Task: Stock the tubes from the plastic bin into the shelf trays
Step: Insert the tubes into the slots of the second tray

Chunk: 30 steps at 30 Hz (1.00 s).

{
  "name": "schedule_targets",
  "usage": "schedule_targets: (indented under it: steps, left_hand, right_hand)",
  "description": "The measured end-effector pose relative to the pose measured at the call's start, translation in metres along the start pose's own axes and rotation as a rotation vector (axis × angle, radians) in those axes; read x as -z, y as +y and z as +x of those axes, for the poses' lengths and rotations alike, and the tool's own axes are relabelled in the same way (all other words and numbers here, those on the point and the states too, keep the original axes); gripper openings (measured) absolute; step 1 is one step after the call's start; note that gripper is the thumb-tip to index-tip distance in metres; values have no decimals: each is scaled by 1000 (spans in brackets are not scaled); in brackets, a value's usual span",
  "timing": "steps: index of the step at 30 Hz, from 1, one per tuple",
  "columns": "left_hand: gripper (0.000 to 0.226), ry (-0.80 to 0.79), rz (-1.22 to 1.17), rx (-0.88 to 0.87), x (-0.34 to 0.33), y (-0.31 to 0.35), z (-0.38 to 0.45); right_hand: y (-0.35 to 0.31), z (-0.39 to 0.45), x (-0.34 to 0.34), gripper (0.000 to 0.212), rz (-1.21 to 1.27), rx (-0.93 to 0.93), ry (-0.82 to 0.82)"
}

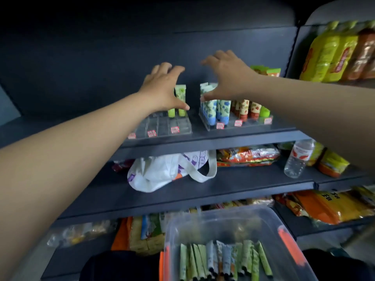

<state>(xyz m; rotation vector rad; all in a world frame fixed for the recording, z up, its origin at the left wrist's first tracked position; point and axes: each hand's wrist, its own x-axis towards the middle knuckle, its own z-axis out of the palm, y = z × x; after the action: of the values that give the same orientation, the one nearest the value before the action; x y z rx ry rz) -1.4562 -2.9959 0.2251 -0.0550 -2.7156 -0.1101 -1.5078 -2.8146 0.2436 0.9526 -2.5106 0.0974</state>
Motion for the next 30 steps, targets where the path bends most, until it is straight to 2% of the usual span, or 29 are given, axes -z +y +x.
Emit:
schedule_targets:
  steps: [6,11,16,23,30]
  left_hand:
    - [85,76,-130,-107,-41,39,-68]
    - [77,-94,-228,-91,-105,60,-126]
    - [69,-338,-195,-104,-174,67,-168]
    - [67,-618,-264,54,-270,70,-199]
    - [62,-825,-439,372,-369,73,-231]
  right_hand:
    - [3,-94,-27,79,-27,75,-8]
    - [1,-166,-79,75,39,52,-166]
    - [0,-228,-150,74,145,-49,-386]
    - [-6,-282,-249,71,333,-279,-667]
    - [-7,-309,-332,72,584,-591,-862]
